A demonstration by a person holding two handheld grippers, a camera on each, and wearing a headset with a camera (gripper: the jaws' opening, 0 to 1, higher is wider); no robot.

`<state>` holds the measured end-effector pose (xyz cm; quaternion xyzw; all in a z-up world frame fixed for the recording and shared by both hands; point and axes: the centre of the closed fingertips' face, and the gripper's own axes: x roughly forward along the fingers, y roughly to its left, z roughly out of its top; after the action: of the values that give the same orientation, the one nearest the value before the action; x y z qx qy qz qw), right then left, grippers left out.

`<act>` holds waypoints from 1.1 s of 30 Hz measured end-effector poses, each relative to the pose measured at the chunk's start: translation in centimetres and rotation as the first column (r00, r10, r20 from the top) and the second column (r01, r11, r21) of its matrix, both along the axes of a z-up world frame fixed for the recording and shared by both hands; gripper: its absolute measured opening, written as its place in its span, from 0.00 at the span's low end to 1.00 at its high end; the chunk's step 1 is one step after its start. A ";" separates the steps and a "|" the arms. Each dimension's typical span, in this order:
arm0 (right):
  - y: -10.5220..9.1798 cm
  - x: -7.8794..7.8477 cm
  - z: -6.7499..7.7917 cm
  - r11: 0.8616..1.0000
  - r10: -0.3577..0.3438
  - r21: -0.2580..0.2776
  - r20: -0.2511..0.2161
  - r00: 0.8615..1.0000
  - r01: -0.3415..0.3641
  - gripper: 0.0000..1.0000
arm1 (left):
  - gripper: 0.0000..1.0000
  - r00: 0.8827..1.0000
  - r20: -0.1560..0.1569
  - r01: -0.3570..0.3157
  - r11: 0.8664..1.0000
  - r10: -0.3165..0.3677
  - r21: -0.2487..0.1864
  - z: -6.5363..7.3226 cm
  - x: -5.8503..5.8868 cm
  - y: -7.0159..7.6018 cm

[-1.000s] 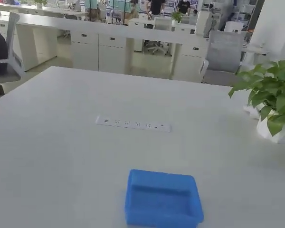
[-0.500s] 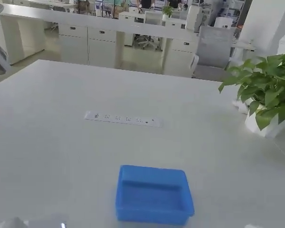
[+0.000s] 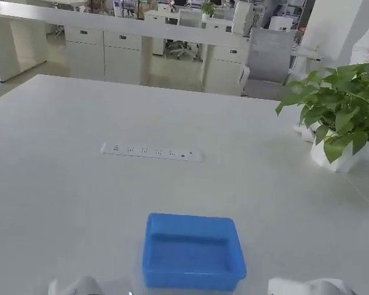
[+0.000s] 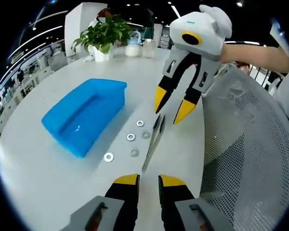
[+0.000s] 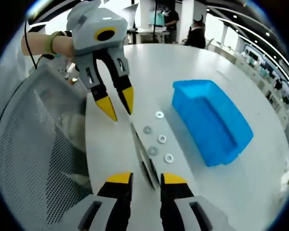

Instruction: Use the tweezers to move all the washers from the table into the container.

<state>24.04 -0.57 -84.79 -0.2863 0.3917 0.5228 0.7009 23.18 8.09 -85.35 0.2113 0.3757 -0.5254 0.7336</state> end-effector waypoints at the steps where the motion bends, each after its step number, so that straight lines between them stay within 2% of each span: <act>1: 0.0 0.1 -0.1 1.000 0.004 -0.003 -0.001 1.000 -0.004 0.19 | 0.13 1.000 0.002 0.008 1.000 -0.008 0.008 -0.1 0.1 -0.1; 5: 0.0 0.4 -0.3 1.000 0.024 -0.014 -0.010 1.000 -0.024 0.18 | 0.11 0.999 0.016 0.040 0.998 -0.041 0.039 -0.5 0.2 -0.2; 7: 0.0 0.3 -0.4 0.999 0.038 -0.021 -0.016 0.999 -0.039 0.17 | 0.10 0.997 0.030 0.071 0.995 -0.073 0.069 -0.8 0.3 -0.3; 15: 0.1 0.0 -1.0 0.993 0.098 -0.059 -0.028 0.995 -0.099 0.13 | 0.07 0.988 0.060 0.133 0.984 -0.141 0.116 -1.1 0.7 -1.0; 18: 0.2 0.0 -1.1 0.992 0.109 -0.062 -0.030 0.994 -0.111 0.12 | 0.03 0.987 0.065 0.138 0.985 -0.145 0.103 -1.1 0.9 -1.3; 23: 0.4 0.0 -1.2 0.990 0.125 -0.062 -0.023 0.992 -0.126 0.09 | 0.00 0.984 0.078 0.152 0.982 -0.161 0.111 -1.1 1.2 -1.4; 27: 0.6 0.0 -1.3 0.991 0.122 -0.050 -0.027 0.992 -0.123 0.08 | 0.00 0.985 0.078 0.149 0.985 -0.155 0.086 -1.0 1.0 -1.4; 33: 1.3 -0.3 -1.2 0.992 0.124 -0.009 -0.018 0.992 -0.124 0.09 | 0.00 0.983 0.107 0.148 0.988 -0.151 0.036 0.8 0.6 -1.2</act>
<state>23.76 0.75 -85.96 -0.3092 0.3819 0.5658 0.6621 23.81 6.87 -84.60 0.2778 0.3253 -0.5612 0.7086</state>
